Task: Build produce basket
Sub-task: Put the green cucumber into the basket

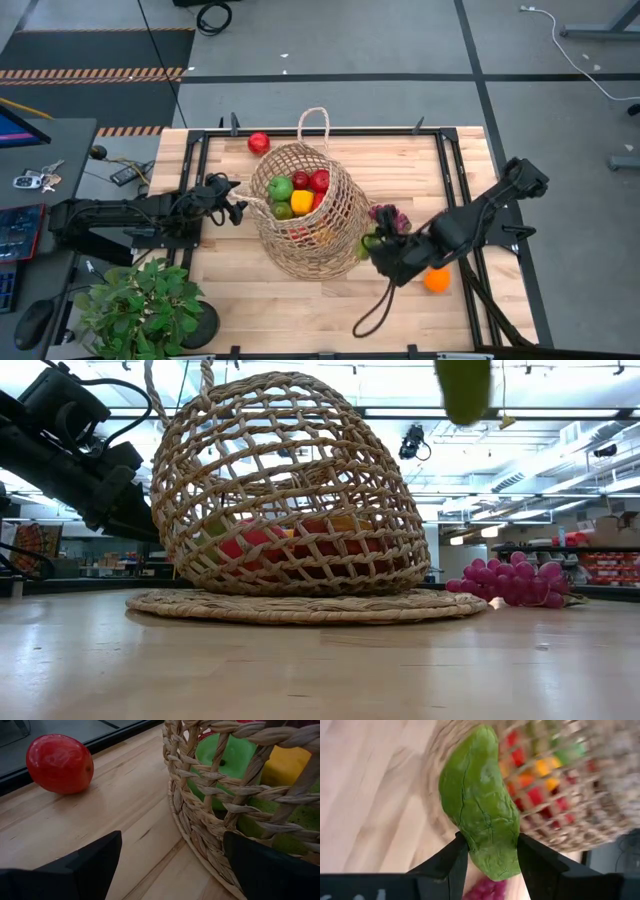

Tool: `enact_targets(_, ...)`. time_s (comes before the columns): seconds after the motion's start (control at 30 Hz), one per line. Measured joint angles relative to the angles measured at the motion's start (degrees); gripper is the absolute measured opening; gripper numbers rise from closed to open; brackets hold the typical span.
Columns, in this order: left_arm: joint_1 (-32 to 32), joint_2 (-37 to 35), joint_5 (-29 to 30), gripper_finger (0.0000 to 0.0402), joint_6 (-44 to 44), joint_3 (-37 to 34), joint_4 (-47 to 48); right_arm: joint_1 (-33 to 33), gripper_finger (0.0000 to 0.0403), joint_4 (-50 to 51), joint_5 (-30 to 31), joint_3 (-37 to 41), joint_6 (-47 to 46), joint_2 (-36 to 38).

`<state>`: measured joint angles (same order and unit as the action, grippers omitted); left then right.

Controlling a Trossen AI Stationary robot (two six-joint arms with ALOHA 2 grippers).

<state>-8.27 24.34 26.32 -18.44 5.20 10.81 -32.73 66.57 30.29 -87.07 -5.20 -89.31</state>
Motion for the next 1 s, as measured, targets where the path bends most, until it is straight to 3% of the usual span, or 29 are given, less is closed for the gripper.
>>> enact_targets(0.23, 0.00, 0.00, 0.00, 0.0357, -0.02, 0.00, 0.00, 3.65, 0.0167, -11.40, -0.21, 0.00, -0.39, 5.70)
enact_targets(0.6, 0.00, 0.02, 0.00, 0.0357, -0.01, 0.01, 0.00, 11.24, 0.0167, -15.05, -1.37, 0.00, -26.64, 11.94)
enact_targets(1.0, -0.02, 0.02, 0.00, 0.0357, 0.00, 0.00, 0.00, 16.62, 0.0167, -15.67, -1.06, 0.07, -27.75, 10.85)
